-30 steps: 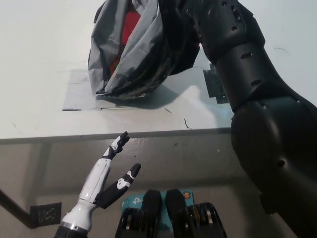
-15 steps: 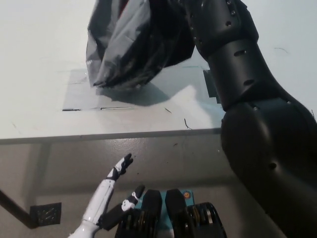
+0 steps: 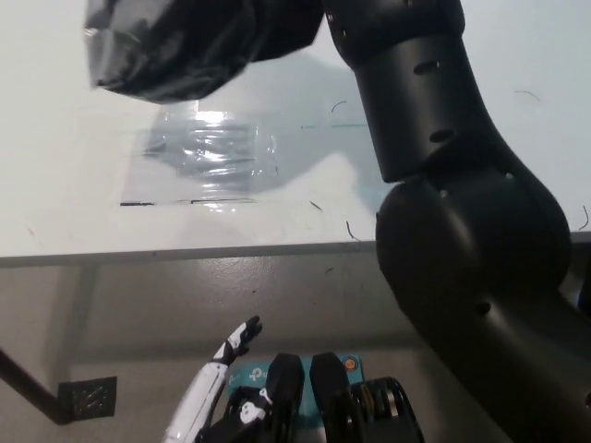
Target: The robot uses its right hand to pick up a bag of coffee beans and puts it in the black plastic bag, then the robot grabs the top of the bag and lifts it.
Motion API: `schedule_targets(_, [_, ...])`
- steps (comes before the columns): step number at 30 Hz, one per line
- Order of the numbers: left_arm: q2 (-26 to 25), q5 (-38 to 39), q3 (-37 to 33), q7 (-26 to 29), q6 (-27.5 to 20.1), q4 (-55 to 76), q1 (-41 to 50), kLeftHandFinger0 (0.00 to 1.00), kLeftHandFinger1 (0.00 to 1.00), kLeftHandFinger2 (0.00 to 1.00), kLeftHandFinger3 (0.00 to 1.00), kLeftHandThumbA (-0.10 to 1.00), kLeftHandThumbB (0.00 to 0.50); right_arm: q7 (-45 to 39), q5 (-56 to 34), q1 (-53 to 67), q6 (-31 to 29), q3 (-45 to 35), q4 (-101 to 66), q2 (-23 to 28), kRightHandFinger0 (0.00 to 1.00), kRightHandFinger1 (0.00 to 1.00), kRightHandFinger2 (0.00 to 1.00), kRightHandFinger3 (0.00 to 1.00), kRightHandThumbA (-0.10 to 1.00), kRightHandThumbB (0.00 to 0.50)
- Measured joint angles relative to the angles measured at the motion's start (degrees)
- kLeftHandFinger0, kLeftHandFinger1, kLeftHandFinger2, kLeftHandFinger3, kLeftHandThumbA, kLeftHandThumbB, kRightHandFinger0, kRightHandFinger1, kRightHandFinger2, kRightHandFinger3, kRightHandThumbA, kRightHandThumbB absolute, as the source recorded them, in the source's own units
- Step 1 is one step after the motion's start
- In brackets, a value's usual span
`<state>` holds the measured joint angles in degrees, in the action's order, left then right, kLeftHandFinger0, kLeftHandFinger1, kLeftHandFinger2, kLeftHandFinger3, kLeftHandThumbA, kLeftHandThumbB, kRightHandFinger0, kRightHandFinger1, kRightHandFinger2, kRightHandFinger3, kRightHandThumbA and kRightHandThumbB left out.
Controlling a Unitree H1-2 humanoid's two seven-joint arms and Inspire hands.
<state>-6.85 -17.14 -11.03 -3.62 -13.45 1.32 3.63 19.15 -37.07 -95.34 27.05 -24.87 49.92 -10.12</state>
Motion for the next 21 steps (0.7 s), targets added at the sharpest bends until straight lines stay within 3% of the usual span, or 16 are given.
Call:
schedule_targets(4, [0.0, 0.0, 0.0, 0.0, 0.0, 0.0, -2.4, 1.0, 1.0, 1.0, 1.0, 0.74, 0.111, 0.0, -0.3, -1.9, 0.0, -0.3, 1.0, 0.3, 0.0, 0.19, 0.7, 1.0, -0.1, 0.093])
schedule_targets(7, [-0.1, -0.1, 0.0, 0.0, 0.0, 0.0, -3.4, 1.0, 1.0, 1.0, 1.0, 0.74, 0.117, 0.0, -0.4, -3.0, 0.0, -0.7, 1.4, 0.6, 0.0, 0.16, 0.67, 1.0, -0.1, 0.057])
schedule_targets(9, [-0.1, -0.1, 0.0, 0.0, 0.0, 0.0, -3.5, 1.0, 1.0, 1.0, 1.0, 0.73, 0.12, 0.0, -0.4, -3.3, 0.0, -0.8, 1.6, 0.7, 0.0, 0.16, 0.67, 1.0, -0.1, 0.079])
schedule_targets(16, [-0.2, -0.1, 0.0, 0.0, 0.0, 0.0, -4.6, 0.99, 1.0, 1.0, 1.0, 0.72, 0.115, 0.0, -0.5, -6.4, -0.1, -1.5, 2.7, 2.0, 0.0, 0.18, 0.72, 1.0, -0.1, 0.066])
schedule_targets(20, [-0.4, -0.3, -0.1, 0.0, -0.6, 0.1, -5.1, 0.99, 1.0, 1.0, 1.0, 0.71, 0.115, -0.2, -0.5, -7.5, -0.4, -1.8, 3.6, 2.7, 0.0, 0.2, 0.72, 0.66, -0.1, 0.074])
schedule_targets(21, [-0.5, -0.3, -0.1, 0.0, -0.8, 0.1, -5.1, 0.99, 1.0, 1.0, 1.0, 0.71, 0.115, -0.4, -0.4, -7.5, -0.7, -1.8, 4.1, 2.8, 0.0, 0.2, 0.72, 0.71, -0.1, 0.068])
